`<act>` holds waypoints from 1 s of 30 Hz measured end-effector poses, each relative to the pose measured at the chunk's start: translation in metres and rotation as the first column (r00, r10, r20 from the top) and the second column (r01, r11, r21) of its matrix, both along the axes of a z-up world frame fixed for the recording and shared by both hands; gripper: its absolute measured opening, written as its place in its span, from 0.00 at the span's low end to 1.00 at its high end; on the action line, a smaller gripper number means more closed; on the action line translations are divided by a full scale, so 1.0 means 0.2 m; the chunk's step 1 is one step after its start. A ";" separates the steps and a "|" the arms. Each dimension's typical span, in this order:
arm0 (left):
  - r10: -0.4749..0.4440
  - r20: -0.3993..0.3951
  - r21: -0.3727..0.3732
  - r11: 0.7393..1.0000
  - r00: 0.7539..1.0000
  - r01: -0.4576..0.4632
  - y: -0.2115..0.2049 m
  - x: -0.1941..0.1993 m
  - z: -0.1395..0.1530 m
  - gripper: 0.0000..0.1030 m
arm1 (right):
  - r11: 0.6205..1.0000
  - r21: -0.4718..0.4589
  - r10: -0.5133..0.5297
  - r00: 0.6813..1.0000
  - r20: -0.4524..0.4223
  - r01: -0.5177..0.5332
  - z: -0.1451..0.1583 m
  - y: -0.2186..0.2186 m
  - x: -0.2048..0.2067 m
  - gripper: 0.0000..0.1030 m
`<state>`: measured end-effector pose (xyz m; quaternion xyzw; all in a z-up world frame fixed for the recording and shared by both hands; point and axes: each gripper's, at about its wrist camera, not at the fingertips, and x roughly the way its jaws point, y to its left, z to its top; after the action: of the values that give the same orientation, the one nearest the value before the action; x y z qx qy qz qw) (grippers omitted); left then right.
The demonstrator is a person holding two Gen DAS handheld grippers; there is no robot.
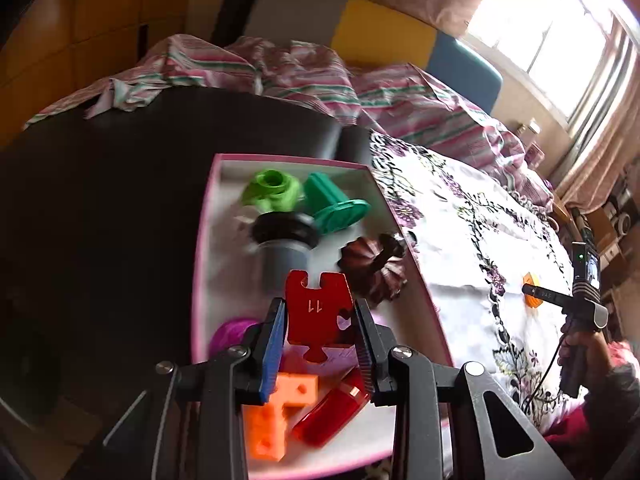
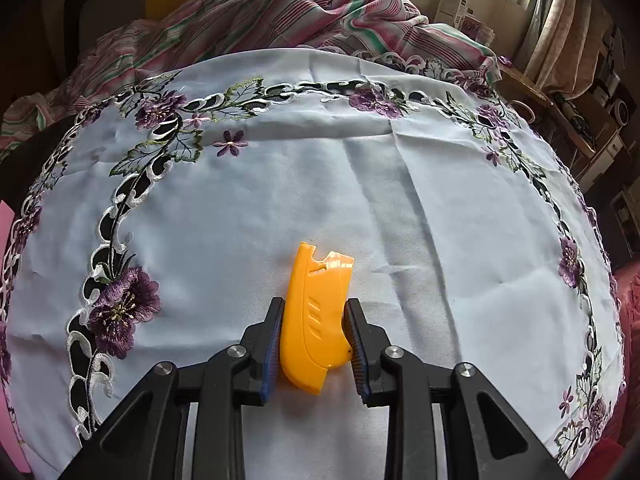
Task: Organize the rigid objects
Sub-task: 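Lower the red puzzle piece into the tray and open the left gripper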
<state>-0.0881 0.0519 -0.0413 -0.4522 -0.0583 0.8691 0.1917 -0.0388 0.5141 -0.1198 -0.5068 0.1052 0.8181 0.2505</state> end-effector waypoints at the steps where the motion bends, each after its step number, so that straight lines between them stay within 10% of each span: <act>1: -0.007 0.007 -0.008 1.000 1.000 0.007 0.03 -0.03 -0.02 0.32 | 1.000 -0.001 0.000 1.000 0.000 0.000 0.00 0.00 0.00 0.28; 13: -0.014 0.021 -0.097 0.995 1.000 0.016 0.16 -0.21 -0.14 0.34 | 1.000 0.015 0.012 1.000 0.006 -0.012 0.00 -0.01 -0.01 0.28; 30: 0.062 -0.079 -0.189 0.979 0.995 -0.076 0.04 0.01 -0.03 0.39 | 0.998 0.055 0.028 1.000 0.012 -0.029 0.00 -0.03 -0.01 0.28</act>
<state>-0.0853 0.0604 -0.0482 -0.4345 0.0169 0.8926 0.1192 -0.0417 0.5083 -0.1190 -0.5058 0.0739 0.8213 0.2532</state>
